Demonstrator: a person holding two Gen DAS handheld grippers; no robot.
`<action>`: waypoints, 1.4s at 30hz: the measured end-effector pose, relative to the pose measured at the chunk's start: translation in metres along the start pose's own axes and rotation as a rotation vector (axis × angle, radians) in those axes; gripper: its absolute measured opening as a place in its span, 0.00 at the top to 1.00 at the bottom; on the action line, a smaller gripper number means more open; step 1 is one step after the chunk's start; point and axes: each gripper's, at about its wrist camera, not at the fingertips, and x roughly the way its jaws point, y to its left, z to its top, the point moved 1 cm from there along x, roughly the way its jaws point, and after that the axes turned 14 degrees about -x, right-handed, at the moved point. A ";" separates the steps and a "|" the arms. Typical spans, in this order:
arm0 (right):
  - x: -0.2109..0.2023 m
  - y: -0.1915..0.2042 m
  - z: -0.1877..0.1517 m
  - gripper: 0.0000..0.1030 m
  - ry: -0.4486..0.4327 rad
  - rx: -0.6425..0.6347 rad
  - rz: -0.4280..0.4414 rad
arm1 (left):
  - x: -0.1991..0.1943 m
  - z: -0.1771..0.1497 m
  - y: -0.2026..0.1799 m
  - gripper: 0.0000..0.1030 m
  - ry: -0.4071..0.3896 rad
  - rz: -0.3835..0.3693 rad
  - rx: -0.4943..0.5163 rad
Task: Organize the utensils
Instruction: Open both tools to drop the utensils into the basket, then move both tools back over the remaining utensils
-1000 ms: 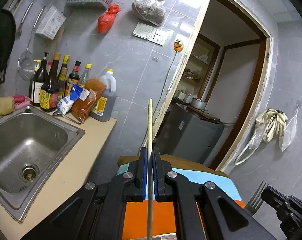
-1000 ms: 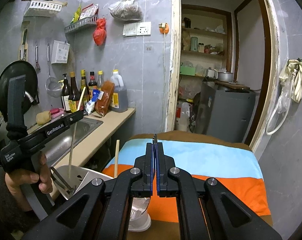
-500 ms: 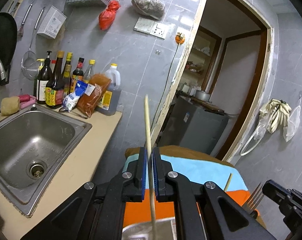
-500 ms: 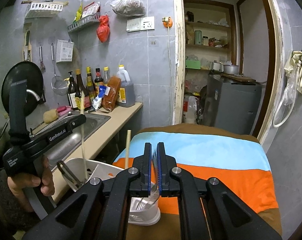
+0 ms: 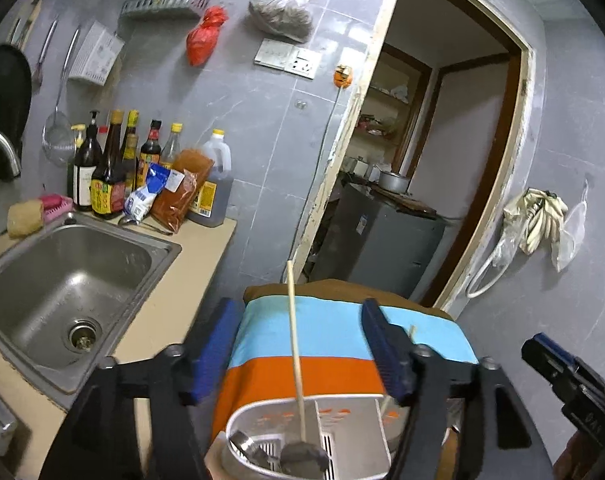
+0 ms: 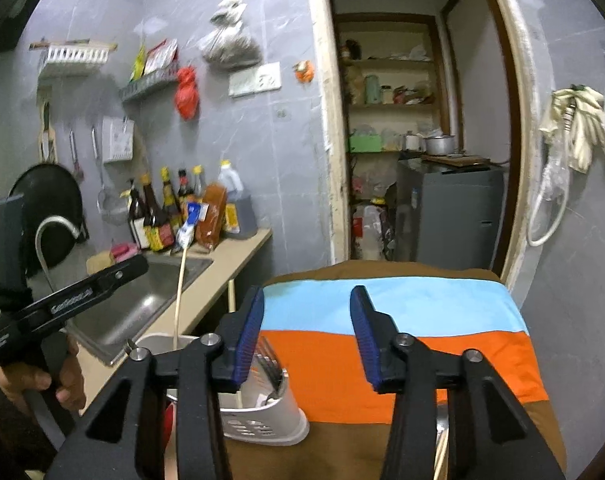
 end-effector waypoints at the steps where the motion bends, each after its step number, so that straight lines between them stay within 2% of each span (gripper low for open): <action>1: -0.004 -0.004 0.000 0.61 -0.001 0.003 -0.008 | -0.005 0.000 -0.003 0.28 -0.002 0.001 0.004; 3: -0.010 -0.012 0.000 0.48 -0.001 0.012 -0.029 | -0.012 -0.002 -0.010 0.22 -0.004 0.007 0.011; 13: -0.056 -0.051 -0.011 0.26 -0.041 0.064 -0.135 | -0.041 -0.022 -0.048 0.09 -0.031 -0.023 0.102; 15: -0.065 -0.059 -0.016 0.16 -0.044 0.070 -0.151 | -0.046 -0.030 -0.058 0.06 -0.033 -0.030 0.123; 24: -0.099 -0.091 -0.034 0.15 -0.067 0.064 -0.222 | -0.057 -0.063 -0.100 0.04 -0.042 -0.094 0.205; 29: -0.107 -0.111 -0.044 0.15 -0.044 0.080 -0.248 | -0.054 -0.078 -0.120 0.04 -0.030 -0.108 0.235; 36: -0.106 -0.138 -0.070 0.14 0.046 0.103 -0.269 | -0.043 -0.098 -0.145 0.04 0.021 -0.130 0.262; 42: -0.091 -0.160 -0.099 0.14 0.145 0.117 -0.257 | -0.024 -0.123 -0.157 0.04 0.105 -0.134 0.281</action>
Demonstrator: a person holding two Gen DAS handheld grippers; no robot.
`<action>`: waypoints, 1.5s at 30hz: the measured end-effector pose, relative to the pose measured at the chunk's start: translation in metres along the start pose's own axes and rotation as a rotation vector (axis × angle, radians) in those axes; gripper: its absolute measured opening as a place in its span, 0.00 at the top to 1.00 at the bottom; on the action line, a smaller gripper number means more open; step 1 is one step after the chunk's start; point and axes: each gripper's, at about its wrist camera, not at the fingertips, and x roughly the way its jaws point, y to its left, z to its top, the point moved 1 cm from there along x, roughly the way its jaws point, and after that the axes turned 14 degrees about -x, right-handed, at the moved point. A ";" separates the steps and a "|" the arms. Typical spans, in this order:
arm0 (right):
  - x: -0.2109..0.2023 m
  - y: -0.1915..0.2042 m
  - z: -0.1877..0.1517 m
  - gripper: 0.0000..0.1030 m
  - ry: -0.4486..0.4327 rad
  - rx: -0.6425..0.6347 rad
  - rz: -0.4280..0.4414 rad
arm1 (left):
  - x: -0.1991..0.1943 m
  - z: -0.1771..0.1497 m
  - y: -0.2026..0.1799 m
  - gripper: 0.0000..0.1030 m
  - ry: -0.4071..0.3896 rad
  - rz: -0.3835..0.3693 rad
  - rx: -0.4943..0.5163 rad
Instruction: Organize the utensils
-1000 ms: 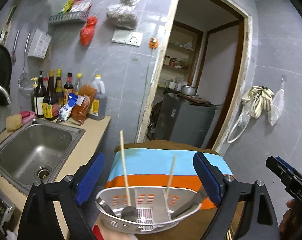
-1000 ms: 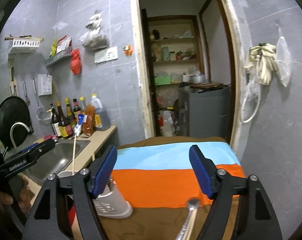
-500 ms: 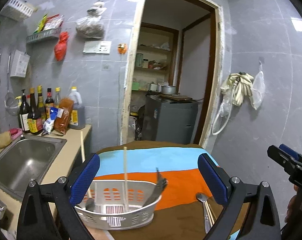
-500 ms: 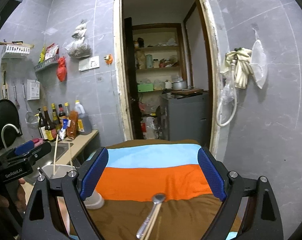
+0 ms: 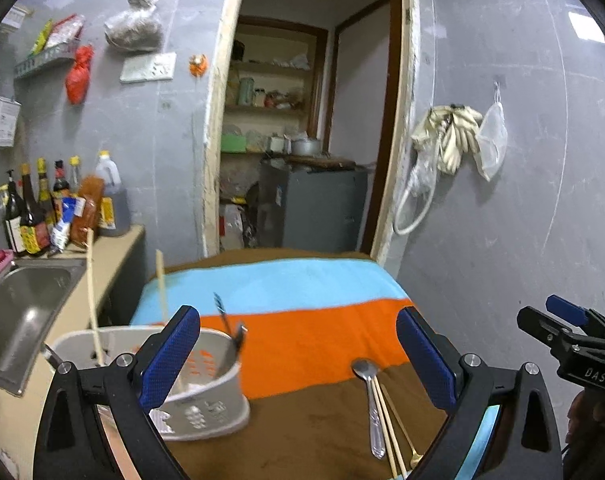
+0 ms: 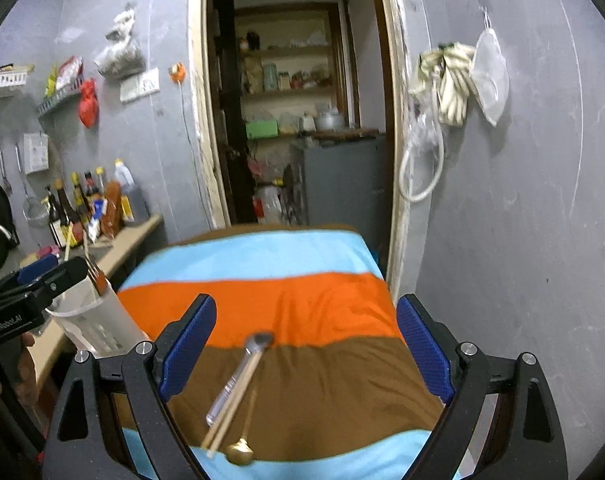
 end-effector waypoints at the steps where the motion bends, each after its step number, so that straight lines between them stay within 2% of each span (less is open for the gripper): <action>1: 0.005 -0.004 -0.005 0.14 0.018 0.003 0.002 | 0.005 -0.004 -0.002 0.04 0.016 -0.001 0.001; 5: 0.024 -0.013 -0.022 0.14 0.074 0.007 0.024 | 0.027 -0.022 -0.007 0.04 0.087 0.008 -0.004; 9: 0.053 -0.016 -0.047 0.14 0.153 -0.005 0.054 | 0.051 -0.044 -0.009 0.04 0.157 0.064 0.009; 19: 0.109 0.005 -0.102 0.14 0.297 -0.012 0.169 | 0.106 -0.088 0.008 0.04 0.322 0.124 -0.030; 31: 0.131 0.041 -0.110 0.14 0.349 -0.100 0.255 | 0.140 -0.098 0.017 0.04 0.413 0.129 -0.061; 40: 0.139 0.062 -0.104 0.14 0.379 -0.205 0.239 | 0.146 -0.097 0.016 0.04 0.435 0.124 -0.058; 43: 0.141 0.067 -0.101 0.14 0.399 -0.248 0.182 | 0.147 -0.095 0.015 0.04 0.445 0.102 -0.068; 45: 0.140 0.063 -0.100 0.14 0.407 -0.255 0.114 | 0.148 -0.094 0.014 0.04 0.450 0.082 -0.076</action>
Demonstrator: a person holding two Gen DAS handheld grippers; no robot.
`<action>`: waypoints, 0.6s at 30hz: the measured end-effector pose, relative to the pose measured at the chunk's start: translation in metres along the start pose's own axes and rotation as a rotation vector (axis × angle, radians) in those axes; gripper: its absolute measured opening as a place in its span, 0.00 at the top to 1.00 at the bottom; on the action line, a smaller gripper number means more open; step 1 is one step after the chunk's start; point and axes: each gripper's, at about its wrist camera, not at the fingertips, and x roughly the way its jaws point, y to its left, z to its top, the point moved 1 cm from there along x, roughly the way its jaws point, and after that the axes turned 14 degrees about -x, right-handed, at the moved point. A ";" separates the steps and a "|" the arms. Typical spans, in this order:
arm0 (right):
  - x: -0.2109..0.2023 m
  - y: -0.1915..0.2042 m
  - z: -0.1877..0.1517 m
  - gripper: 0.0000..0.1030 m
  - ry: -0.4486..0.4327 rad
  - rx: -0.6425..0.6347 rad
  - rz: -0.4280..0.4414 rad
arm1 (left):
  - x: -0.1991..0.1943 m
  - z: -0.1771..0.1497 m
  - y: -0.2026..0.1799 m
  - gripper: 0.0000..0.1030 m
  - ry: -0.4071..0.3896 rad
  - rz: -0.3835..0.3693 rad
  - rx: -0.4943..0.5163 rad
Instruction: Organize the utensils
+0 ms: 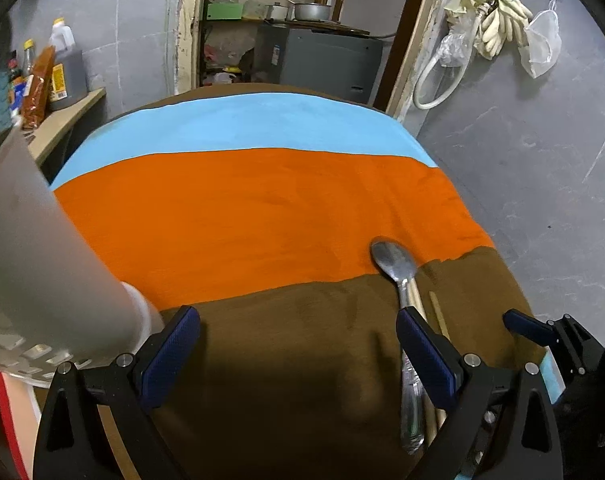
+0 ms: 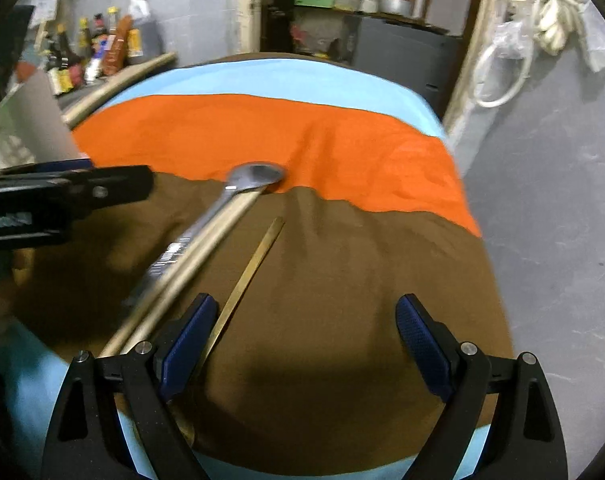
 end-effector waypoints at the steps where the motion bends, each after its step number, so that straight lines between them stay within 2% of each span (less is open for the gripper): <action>1: -0.001 -0.004 -0.002 0.14 0.012 0.010 -0.034 | 0.000 0.000 0.000 0.04 0.002 -0.010 0.000; 4: -0.004 -0.019 -0.010 0.15 0.027 0.062 -0.062 | 0.005 0.002 -0.006 0.10 0.022 -0.060 0.000; 7: -0.009 -0.025 -0.015 0.16 0.024 0.083 -0.075 | 0.016 0.003 -0.014 0.21 0.066 -0.106 0.006; 9: -0.011 -0.027 -0.016 0.16 0.018 0.079 -0.087 | 0.023 0.004 -0.020 0.33 0.091 -0.132 0.016; 11: -0.011 -0.027 -0.017 0.17 0.011 0.074 -0.090 | 0.030 0.003 -0.025 0.39 0.108 -0.149 0.027; 13: -0.011 -0.028 -0.015 0.22 0.002 0.070 -0.088 | 0.037 0.004 -0.030 0.45 0.124 -0.171 0.035; 16: -0.005 -0.032 -0.017 0.32 -0.008 0.068 -0.087 | 0.045 0.008 -0.038 0.61 0.143 -0.178 0.048; 17: -0.001 -0.035 -0.014 0.38 -0.013 0.070 -0.075 | 0.049 0.009 -0.040 0.67 0.154 -0.181 0.053; 18: 0.000 -0.036 -0.014 0.44 -0.018 0.069 -0.062 | 0.052 0.010 -0.043 0.69 0.165 -0.185 0.058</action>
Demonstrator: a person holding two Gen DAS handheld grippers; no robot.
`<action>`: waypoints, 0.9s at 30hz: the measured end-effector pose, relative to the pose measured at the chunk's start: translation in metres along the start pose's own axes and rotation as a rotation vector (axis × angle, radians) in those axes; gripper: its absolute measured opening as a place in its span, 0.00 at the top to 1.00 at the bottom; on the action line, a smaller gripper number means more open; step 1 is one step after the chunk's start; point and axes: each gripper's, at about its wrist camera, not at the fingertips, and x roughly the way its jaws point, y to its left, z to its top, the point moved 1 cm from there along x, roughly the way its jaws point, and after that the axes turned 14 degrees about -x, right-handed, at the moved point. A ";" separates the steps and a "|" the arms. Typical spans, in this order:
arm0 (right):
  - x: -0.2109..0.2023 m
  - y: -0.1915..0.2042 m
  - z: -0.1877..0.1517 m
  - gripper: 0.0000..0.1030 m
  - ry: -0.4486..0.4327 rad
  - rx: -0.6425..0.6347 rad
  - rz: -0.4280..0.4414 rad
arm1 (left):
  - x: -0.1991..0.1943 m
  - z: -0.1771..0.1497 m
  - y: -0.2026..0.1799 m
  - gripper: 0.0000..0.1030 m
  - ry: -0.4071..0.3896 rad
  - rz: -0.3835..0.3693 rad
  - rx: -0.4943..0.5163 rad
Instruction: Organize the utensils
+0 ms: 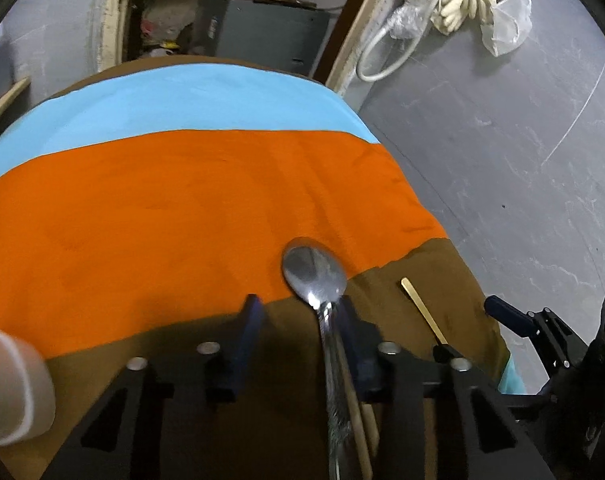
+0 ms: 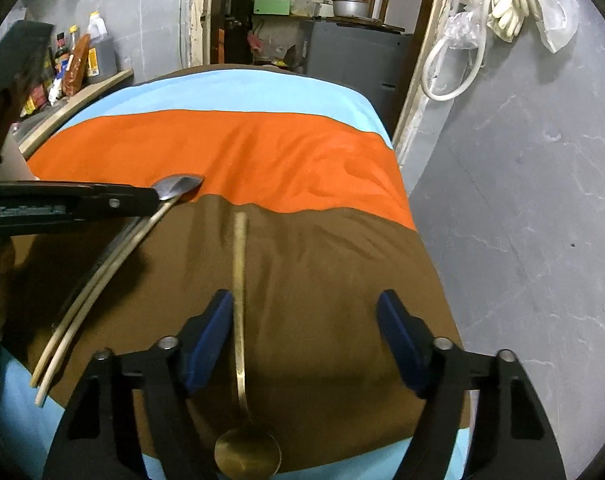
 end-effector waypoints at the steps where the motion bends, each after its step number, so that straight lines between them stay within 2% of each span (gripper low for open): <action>1: 0.002 0.000 0.001 0.47 -0.006 -0.002 0.014 | 0.003 0.002 -0.003 0.70 0.006 -0.002 0.007; 3: 0.004 0.000 0.003 0.56 -0.016 -0.005 0.032 | 0.006 0.004 -0.007 0.81 0.017 -0.013 0.016; 6: 0.007 0.001 0.007 0.64 -0.028 -0.009 0.067 | 0.008 0.003 -0.011 0.87 0.023 -0.010 0.012; 9: 0.011 -0.002 0.011 0.66 -0.031 0.006 0.107 | 0.004 0.002 -0.010 0.91 0.020 -0.004 -0.012; 14: 0.022 -0.010 0.019 0.68 -0.026 0.031 0.212 | -0.007 -0.003 0.005 0.94 0.006 0.012 -0.073; 18: 0.041 -0.015 0.032 0.85 -0.004 0.053 0.328 | -0.015 -0.007 0.021 0.93 0.006 0.001 -0.131; 20: 0.049 -0.017 0.035 0.88 0.010 0.064 0.377 | -0.014 -0.006 0.025 0.93 0.013 -0.012 -0.148; 27: 0.071 -0.027 0.031 0.88 0.082 0.110 0.539 | -0.003 0.006 0.026 0.93 0.041 -0.023 -0.148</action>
